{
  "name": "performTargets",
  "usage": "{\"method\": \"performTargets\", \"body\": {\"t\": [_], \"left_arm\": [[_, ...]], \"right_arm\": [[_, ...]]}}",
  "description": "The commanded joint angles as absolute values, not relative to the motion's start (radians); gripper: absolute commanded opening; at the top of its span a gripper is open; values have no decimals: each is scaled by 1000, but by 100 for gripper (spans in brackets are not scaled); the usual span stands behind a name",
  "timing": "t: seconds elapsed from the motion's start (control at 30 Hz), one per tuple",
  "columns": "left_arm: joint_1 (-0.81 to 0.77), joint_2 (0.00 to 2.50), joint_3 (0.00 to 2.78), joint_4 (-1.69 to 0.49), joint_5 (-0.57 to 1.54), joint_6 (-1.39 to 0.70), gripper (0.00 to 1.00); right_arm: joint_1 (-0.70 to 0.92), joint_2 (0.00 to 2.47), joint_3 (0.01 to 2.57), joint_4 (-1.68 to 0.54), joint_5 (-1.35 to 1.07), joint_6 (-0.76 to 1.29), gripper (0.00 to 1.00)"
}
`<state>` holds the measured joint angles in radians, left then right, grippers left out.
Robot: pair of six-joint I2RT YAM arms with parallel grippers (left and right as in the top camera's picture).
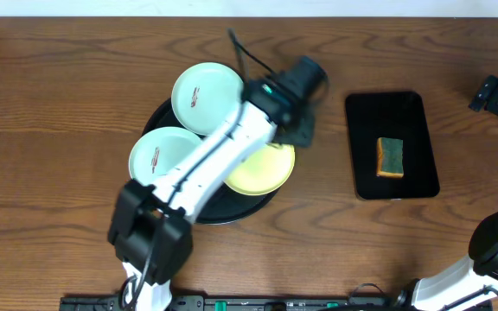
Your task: Clean dirty plates on tray and stack at the side
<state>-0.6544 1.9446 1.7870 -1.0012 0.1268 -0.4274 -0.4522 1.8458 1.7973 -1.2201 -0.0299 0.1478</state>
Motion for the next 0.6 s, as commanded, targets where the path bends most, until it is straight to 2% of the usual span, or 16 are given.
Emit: {"method": "performTargets", "body": {"t": [0.0,0.3,0.57], "left_arm": [[-575,1927,1818,-1091,119,-374,44],[-357,1923,1816,-1320,29,-331,43],[-210,1835,1816,-1349,40,-319,41]], "right_arm": [[-458,1846,1797,-1223,-34,144,99],[-458,1846,1797,-1220,-35,146,99],[-457,1846,1797,-1030,-41,214,99]]}}
